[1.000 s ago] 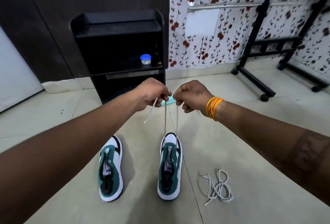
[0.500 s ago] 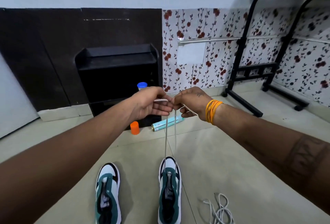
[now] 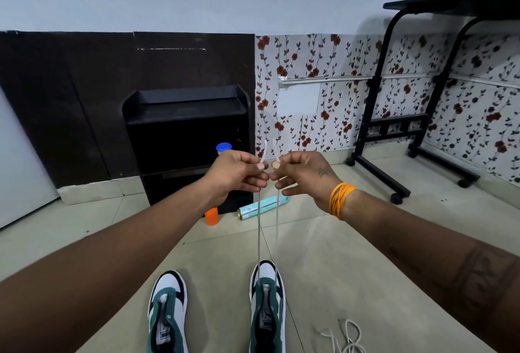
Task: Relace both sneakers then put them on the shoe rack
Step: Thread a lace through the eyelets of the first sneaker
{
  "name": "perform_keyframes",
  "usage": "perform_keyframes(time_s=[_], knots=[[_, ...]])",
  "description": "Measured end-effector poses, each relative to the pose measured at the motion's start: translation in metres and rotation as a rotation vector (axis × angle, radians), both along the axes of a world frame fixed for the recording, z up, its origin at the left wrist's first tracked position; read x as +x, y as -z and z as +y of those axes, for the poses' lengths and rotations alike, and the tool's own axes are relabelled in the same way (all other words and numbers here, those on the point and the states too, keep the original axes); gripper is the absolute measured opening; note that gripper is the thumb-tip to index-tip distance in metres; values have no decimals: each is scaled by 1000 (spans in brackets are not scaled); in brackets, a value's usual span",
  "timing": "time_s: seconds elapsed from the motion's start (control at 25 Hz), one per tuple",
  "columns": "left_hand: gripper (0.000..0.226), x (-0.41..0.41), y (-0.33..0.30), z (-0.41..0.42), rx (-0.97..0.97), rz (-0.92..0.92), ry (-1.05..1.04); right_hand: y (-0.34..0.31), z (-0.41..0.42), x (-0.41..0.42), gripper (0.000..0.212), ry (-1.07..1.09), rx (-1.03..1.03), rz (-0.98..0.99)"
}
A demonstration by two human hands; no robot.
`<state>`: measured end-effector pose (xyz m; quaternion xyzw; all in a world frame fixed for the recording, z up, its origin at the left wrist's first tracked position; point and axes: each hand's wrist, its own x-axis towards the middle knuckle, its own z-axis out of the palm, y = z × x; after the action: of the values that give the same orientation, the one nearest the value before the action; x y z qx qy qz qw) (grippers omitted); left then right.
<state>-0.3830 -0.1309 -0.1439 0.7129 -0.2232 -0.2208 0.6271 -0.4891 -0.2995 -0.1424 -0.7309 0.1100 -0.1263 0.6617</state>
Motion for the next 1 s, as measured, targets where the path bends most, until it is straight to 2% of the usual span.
perform_keyframes(time_s=[0.16,0.32,0.4,0.64,0.88,1.0], knots=[[13,-5,5,-5,53,-257,-105,3,2,6,11,145,-215,-123],[14,-10,5,-13,-46,-248,-143,-1,3,11,7,178,-166,-174],[12,-11,2,-15,-65,-316,-167,-2,4,14,9,181,-163,-173],[9,-12,-8,-17,-41,-490,-238,-5,8,22,12,212,-176,-215],[6,-13,-11,-19,-37,-523,-257,-5,8,26,10,220,-211,-229],[8,-13,-12,-19,-49,-535,-269,-7,9,27,12,227,-159,-236]])
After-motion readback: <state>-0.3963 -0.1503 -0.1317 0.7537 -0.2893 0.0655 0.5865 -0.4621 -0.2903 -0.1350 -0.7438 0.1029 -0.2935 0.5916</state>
